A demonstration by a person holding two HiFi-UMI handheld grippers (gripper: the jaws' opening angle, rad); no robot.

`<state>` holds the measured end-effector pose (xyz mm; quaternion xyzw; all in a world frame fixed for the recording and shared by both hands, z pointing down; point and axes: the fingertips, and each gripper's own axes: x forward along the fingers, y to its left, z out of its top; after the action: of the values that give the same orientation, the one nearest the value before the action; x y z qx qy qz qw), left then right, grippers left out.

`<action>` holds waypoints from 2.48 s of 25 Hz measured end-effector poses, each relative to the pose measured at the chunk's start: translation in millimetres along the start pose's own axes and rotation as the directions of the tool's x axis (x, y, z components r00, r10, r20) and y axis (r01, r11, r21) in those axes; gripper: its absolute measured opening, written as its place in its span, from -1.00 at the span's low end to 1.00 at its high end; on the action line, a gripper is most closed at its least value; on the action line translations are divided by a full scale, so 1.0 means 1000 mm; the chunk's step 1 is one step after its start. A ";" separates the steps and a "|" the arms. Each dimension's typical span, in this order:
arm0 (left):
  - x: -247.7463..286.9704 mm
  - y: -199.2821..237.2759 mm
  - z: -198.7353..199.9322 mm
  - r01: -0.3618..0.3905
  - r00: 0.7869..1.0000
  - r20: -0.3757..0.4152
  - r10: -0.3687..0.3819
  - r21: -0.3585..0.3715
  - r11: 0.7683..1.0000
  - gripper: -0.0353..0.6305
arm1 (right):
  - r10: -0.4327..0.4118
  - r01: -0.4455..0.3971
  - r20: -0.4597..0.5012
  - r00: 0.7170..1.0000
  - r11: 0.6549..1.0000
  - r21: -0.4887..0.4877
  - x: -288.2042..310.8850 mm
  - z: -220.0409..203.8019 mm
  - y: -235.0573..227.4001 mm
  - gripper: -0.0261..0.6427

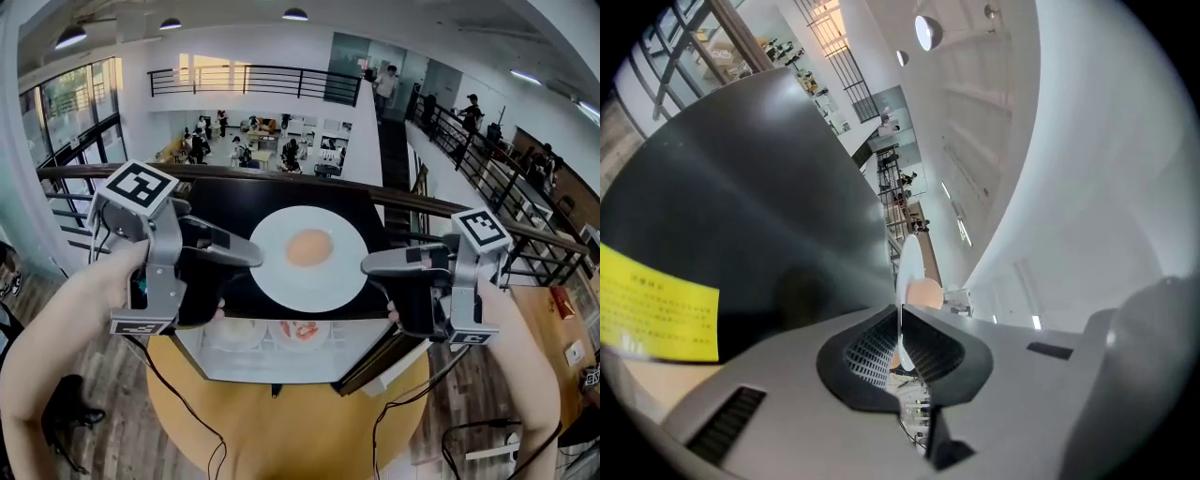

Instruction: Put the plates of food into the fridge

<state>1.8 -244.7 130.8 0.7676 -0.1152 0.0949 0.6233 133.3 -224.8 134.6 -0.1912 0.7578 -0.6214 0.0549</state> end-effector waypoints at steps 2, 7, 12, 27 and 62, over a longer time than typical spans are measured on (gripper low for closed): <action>-0.003 0.000 -0.026 -0.004 1.000 -0.004 0.004 0.008 1.000 -0.84 | 0.025 -0.024 0.014 1.000 1.000 -0.013 -0.005 -0.020 0.000 -0.87; -0.021 -0.010 -0.070 -0.001 1.000 0.016 -0.001 0.072 0.997 -0.84 | 0.063 -0.053 0.089 0.994 0.992 -0.112 -0.007 -0.059 0.017 -0.87; -0.003 0.026 -0.142 -0.021 0.995 0.096 0.006 0.155 0.988 -0.84 | 0.092 -0.050 0.211 0.973 0.979 -0.196 -0.025 -0.126 -0.025 -0.87; 0.023 0.206 -0.193 -0.089 0.921 0.381 0.087 -0.013 0.996 -0.83 | 0.142 -0.138 0.507 0.850 0.989 -0.046 0.010 -0.198 -0.183 -0.87; 0.062 0.368 -0.157 -0.292 0.795 0.519 0.315 -0.129 0.948 -0.82 | 0.049 -0.249 0.812 0.582 0.961 0.121 0.047 -0.181 -0.359 -0.87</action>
<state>-47.6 -167.2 525.5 0.7216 -0.4071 -0.0258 0.5594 111.8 -130.6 527.1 -0.3778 0.5909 -0.5422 0.4627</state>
